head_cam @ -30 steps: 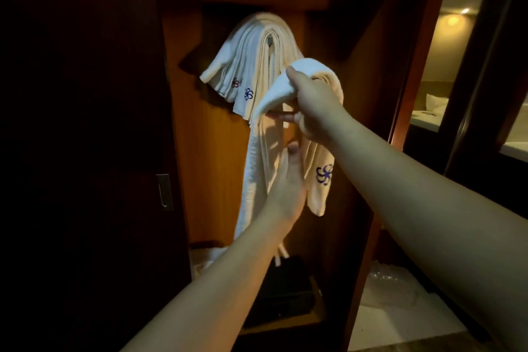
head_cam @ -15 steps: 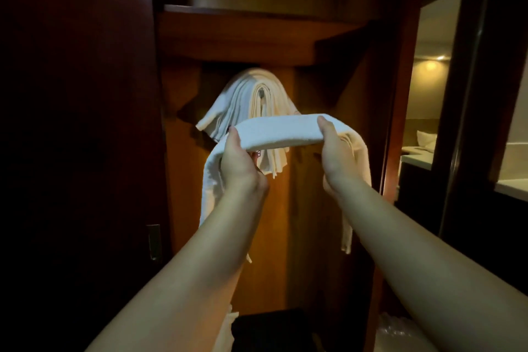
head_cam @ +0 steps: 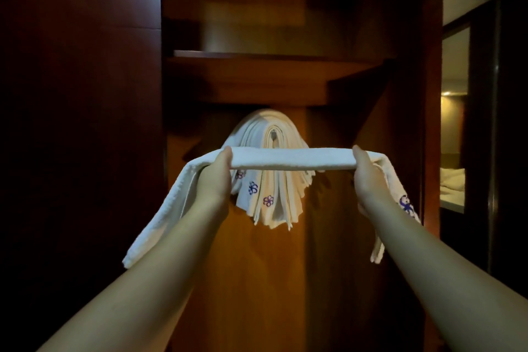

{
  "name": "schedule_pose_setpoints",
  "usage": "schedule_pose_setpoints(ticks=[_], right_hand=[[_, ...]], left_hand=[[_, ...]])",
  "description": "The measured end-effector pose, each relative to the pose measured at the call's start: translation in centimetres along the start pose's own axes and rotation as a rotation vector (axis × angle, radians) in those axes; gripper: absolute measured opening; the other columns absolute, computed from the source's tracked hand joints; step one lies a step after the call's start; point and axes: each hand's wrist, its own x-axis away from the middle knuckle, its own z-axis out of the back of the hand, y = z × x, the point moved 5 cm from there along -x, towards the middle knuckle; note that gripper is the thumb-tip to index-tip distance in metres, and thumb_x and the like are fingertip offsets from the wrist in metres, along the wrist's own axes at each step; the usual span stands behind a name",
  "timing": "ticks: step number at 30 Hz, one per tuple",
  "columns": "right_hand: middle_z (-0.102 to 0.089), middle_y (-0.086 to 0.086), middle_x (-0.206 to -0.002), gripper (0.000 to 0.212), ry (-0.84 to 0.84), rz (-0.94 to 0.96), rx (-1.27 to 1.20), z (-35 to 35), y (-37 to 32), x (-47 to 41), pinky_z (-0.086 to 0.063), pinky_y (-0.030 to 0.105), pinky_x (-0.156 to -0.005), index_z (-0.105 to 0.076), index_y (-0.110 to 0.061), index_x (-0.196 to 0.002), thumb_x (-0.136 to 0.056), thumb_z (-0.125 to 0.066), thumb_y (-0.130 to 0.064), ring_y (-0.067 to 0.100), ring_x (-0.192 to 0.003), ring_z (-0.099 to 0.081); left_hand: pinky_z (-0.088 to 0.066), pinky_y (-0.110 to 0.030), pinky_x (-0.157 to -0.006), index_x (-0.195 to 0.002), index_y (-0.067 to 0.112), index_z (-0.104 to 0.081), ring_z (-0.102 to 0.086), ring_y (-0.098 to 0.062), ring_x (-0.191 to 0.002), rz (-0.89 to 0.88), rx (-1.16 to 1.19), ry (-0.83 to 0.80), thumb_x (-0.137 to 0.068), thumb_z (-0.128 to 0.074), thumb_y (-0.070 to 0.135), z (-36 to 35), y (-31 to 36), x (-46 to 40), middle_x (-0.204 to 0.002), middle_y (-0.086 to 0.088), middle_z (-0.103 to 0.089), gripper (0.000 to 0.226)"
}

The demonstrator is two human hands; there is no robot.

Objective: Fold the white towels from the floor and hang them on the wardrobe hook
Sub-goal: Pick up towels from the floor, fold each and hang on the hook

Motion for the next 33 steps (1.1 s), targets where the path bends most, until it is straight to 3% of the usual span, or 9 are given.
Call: schedule_pose_setpoints(ticks=[3, 7, 11, 14, 18, 21, 26, 29, 33], right_hand=[[-0.049, -0.001, -0.100, 0.039, -0.029, 0.121, 0.271, -2.5, -1.4, -3.5, -0.027, 0.031, -0.087, -0.048, -0.025, -0.113, -0.100, -0.040, -0.061, 0.019, -0.092, -0.045], [-0.050, 0.010, -0.121, 0.069, -0.057, 0.144, 0.322, -6.0, -3.1, -8.6, -0.027, 0.032, -0.092, -0.052, -0.014, -0.141, -0.098, -0.038, -0.066, 0.027, -0.108, -0.047], [-0.047, 0.011, -0.149, 0.090, -0.105, 0.092, 0.292, -8.7, -3.2, -14.1, -0.029, 0.045, -0.118, -0.045, -0.015, -0.149, -0.087, -0.039, -0.081, 0.030, -0.136, -0.044], [-0.044, 0.009, -0.153, 0.095, -0.124, 0.128, 0.276, -10.7, -3.2, -17.6, -0.027, 0.042, -0.119, -0.044, -0.015, -0.150, -0.084, -0.041, -0.084, 0.028, -0.139, -0.042], [-0.024, 0.011, -0.164, 0.109, -0.185, 0.155, 0.330, -13.4, -2.4, -22.1, -0.022, 0.042, -0.117, -0.035, -0.014, -0.155, -0.079, -0.037, -0.091, 0.030, -0.147, -0.028], [-0.012, 0.009, -0.168, 0.109, -0.197, 0.168, 0.321, -15.3, -1.7, -26.0, -0.017, 0.043, -0.120, -0.033, -0.016, -0.157, -0.078, -0.038, -0.092, 0.029, -0.152, -0.019], [-0.011, 0.008, -0.168, 0.106, -0.258, 0.189, 0.319, -18.7, -1.3, -32.6, -0.017, 0.045, -0.121, -0.023, -0.015, -0.159, -0.083, -0.037, -0.087, 0.030, -0.152, -0.019], [-0.015, 0.006, -0.168, 0.102, -0.245, 0.185, 0.271, -19.9, -1.3, -36.0, -0.018, 0.042, -0.120, -0.024, -0.019, -0.159, -0.084, -0.040, -0.085, 0.025, -0.153, -0.019], [-0.030, 0.008, -0.163, 0.111, -0.280, 0.212, 0.263, -22.2, -0.3, -38.4, -0.025, 0.042, -0.115, -0.035, -0.031, -0.153, -0.065, -0.042, -0.099, 0.024, -0.148, -0.032]], left_hand=[[-0.045, -0.036, -0.089, -0.120, 0.017, -0.063, -0.060, -0.019, -0.111, -0.075, -0.101, -0.004, -0.095, -0.056, 0.053, 0.0, 1.6, -4.6, -0.125, -0.003, -0.066, 0.045], [-0.037, -0.048, -0.112, -0.133, 0.019, -0.058, -0.053, -0.021, -0.128, -0.098, -0.111, -0.053, -0.090, -0.056, 0.062, -1.5, 2.9, -10.9, -0.139, -0.005, -0.059, 0.061], [-0.040, -0.040, -0.106, -0.120, 0.025, -0.065, -0.057, -0.016, -0.121, -0.142, -0.151, -0.168, -0.079, -0.052, 0.076, -3.4, 3.8, -17.0, -0.128, -0.002, -0.066, 0.067], [-0.041, -0.030, -0.091, -0.109, 0.022, -0.065, -0.061, -0.009, -0.106, -0.222, -0.201, -0.181, -0.086, -0.042, 0.079, -4.7, 4.4, -21.2, -0.109, 0.003, -0.070, 0.066], [-0.037, -0.035, -0.101, -0.111, 0.017, -0.067, -0.057, -0.013, -0.103, -0.292, -0.271, -0.145, -0.076, -0.026, 0.093, -6.0, 4.1, -26.3, -0.107, 0.001, -0.065, 0.093], [-0.037, -0.029, -0.090, -0.113, 0.013, -0.068, -0.059, -0.002, -0.083, -0.351, -0.281, -0.109, -0.070, -0.023, 0.095, -6.7, 3.4, -30.0, -0.099, 0.006, -0.065, 0.103], [-0.048, -0.018, -0.064, -0.072, 0.021, -0.074, -0.072, -0.003, -0.065, -0.366, -0.220, -0.032, -0.091, -0.030, 0.079, -8.7, 2.6, -36.4, -0.072, -0.002, -0.077, 0.075], [-0.043, -0.011, -0.058, -0.079, 0.020, -0.076, -0.068, -0.011, -0.072, -0.514, -0.297, 0.106, -0.099, -0.029, 0.068, -9.6, 2.8, -38.8, -0.074, -0.001, -0.074, 0.070], [-0.035, -0.011, -0.039, -0.072, 0.021, -0.068, -0.056, -0.014, -0.053, -0.553, -0.378, 0.243, -0.099, -0.031, 0.067, -9.1, 2.2, -41.8, -0.058, -0.001, -0.061, 0.065]])
